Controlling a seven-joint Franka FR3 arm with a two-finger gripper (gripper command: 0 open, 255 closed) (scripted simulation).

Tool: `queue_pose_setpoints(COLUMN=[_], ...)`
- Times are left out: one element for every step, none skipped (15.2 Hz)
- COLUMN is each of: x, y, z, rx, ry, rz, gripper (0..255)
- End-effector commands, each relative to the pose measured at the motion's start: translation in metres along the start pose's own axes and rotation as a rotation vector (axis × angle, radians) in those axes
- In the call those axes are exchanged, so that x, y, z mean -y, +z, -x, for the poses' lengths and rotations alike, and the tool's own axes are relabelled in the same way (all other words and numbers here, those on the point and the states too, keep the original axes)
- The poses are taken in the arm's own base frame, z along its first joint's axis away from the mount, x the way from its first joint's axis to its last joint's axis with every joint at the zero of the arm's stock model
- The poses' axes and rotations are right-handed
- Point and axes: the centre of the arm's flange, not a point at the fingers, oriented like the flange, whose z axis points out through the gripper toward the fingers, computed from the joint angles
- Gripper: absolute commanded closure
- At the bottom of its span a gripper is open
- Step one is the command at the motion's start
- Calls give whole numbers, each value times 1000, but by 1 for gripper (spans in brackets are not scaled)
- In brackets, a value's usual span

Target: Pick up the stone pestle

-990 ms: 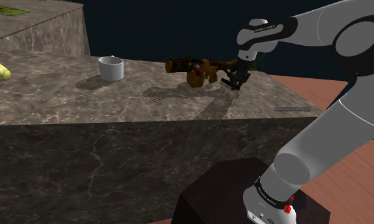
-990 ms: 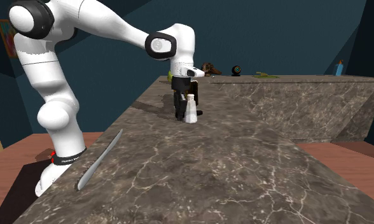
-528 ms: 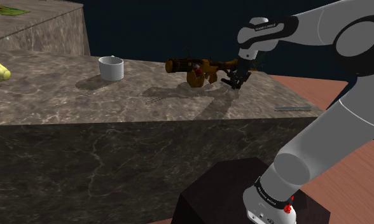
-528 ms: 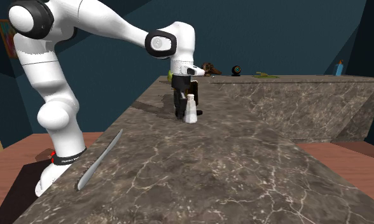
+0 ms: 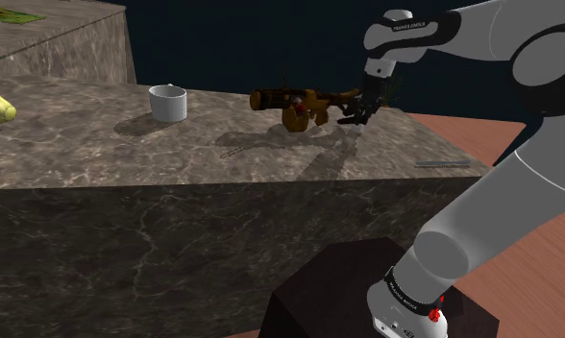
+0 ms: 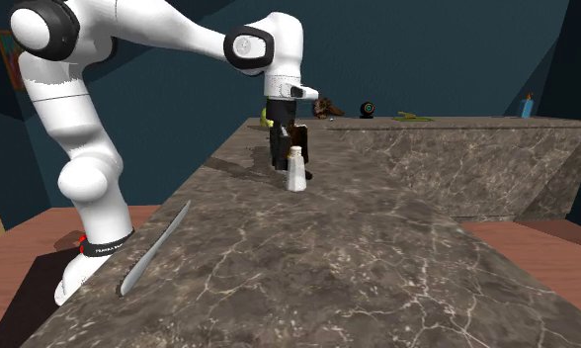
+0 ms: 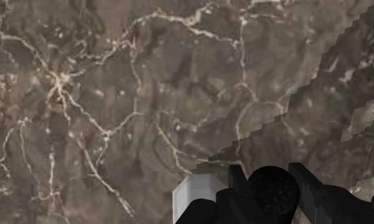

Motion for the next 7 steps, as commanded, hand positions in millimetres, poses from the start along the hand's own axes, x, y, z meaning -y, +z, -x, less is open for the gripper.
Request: queue_pose_setpoints(x=[-1, -1, -1, -1, -1, -1, -1], y=[-11, -16, -21, -27, -32, -33, -33], z=[1, 2, 2, 2, 3, 3, 3], rx=[0, 0, 0, 0, 0, 0, 0], ry=[0, 0, 0, 0, 0, 0, 0], rz=[0, 0, 0, 0, 0, 0, 0], gripper=[255, 255, 255, 255, 255, 255, 255])
